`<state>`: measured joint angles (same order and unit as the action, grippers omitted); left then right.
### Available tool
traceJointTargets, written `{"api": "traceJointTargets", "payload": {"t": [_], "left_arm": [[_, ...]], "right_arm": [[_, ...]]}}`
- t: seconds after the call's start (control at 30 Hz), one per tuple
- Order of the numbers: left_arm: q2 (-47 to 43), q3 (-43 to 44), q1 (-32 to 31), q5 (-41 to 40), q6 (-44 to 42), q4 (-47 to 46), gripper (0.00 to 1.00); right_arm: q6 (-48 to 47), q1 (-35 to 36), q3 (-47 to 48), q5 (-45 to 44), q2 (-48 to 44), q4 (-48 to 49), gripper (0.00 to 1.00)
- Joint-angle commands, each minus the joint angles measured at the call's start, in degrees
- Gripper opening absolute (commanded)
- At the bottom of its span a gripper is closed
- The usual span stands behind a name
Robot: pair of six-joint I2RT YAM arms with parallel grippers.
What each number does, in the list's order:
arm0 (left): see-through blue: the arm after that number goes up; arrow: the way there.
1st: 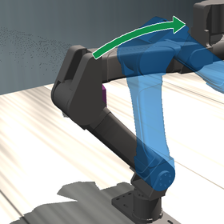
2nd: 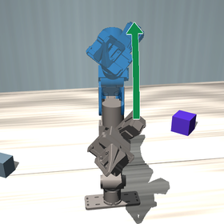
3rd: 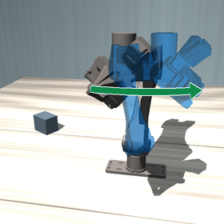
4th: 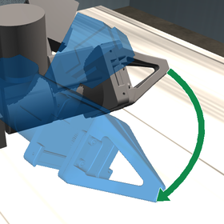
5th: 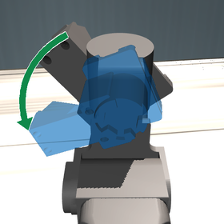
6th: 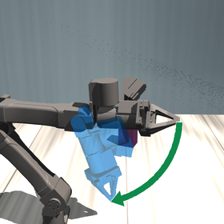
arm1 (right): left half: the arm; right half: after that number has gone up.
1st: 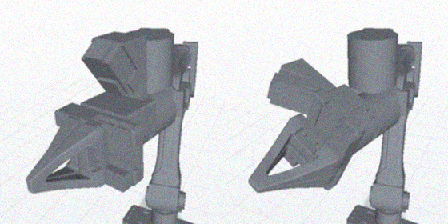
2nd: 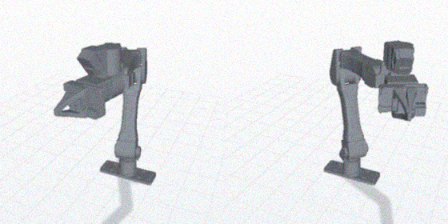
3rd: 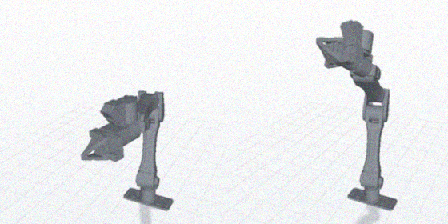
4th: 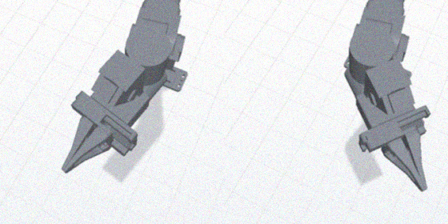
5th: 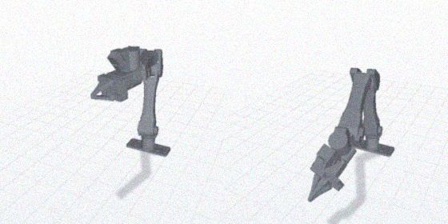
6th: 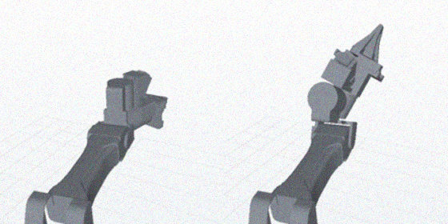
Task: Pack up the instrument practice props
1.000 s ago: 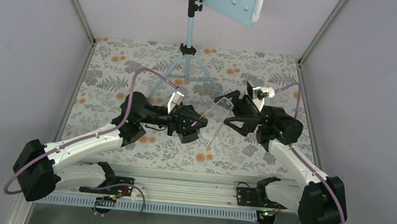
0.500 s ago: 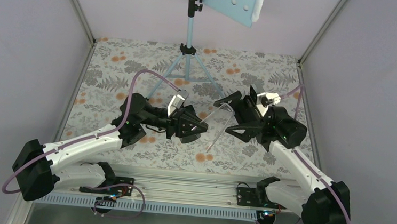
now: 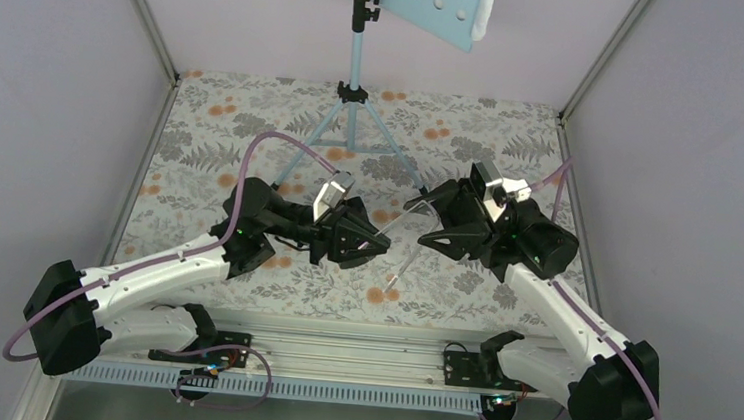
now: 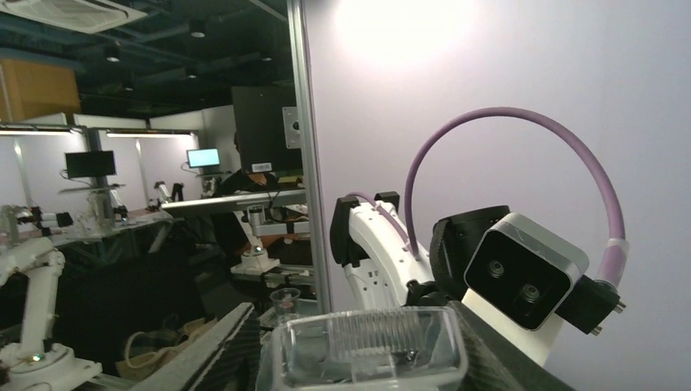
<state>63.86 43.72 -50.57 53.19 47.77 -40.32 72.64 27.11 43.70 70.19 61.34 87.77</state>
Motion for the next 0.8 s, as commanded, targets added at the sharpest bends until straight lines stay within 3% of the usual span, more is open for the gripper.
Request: {"api": "traceJointTargets", "payload": {"t": [0.0, 0.1, 0.17, 0.2, 0.23, 0.33, 0.43, 0.6, 0.67, 0.77], "left_arm": [[-0.5, 1.5, -0.1, -0.2, 0.5, -3.4, 0.02], [-0.5, 1.5, 0.0, -0.6, -0.1, -2.5, 0.05], [-0.6, 1.5, 0.0, -1.0, -0.5, -2.1, 0.15], [-0.8, 1.2, 0.0, -1.5, -0.6, -1.9, 0.25], [-1.0, 0.9, 0.1, -2.2, -0.8, -1.6, 0.41], [-2.5, 0.1, 0.9, -4.4, -2.3, 1.0, 0.73], [-6.1, -0.8, 2.6, -9.1, -6.1, 9.5, 0.98], [-15.3, -3.9, 6.2, -21.7, -12.3, 27.1, 1.00], [-18.9, -6.1, 7.2, -26.1, -12.6, 31.6, 1.00], [-22.1, -8.9, 7.4, -33.2, -12.3, 40.0, 1.00]], "right_arm": [[-0.9, 1.2, 1.8, 0.8, -0.6, 4.8, 0.46], [-1.2, 1.3, 1.7, 0.6, -1.0, 4.1, 0.34], [-1.9, 1.3, 1.4, 0.5, -1.5, 3.0, 0.29], [-2.5, 1.2, 1.3, 0.5, -1.8, 2.2, 0.28], [-3.4, 1.2, 1.0, 0.4, -2.3, 0.9, 0.28], [-8.0, 1.2, -0.2, 0.4, -4.1, -5.4, 0.28], [-18.7, 1.1, -0.7, 0.2, -8.1, -23.2, 0.29], [-51.9, 1.3, 4.3, -8.3, -15.3, -71.9, 0.29], [-57.9, 1.2, 5.5, -12.7, -16.5, -83.2, 0.28], [-60.5, 1.3, 4.0, -17.4, -17.9, -90.3, 0.28]]}}
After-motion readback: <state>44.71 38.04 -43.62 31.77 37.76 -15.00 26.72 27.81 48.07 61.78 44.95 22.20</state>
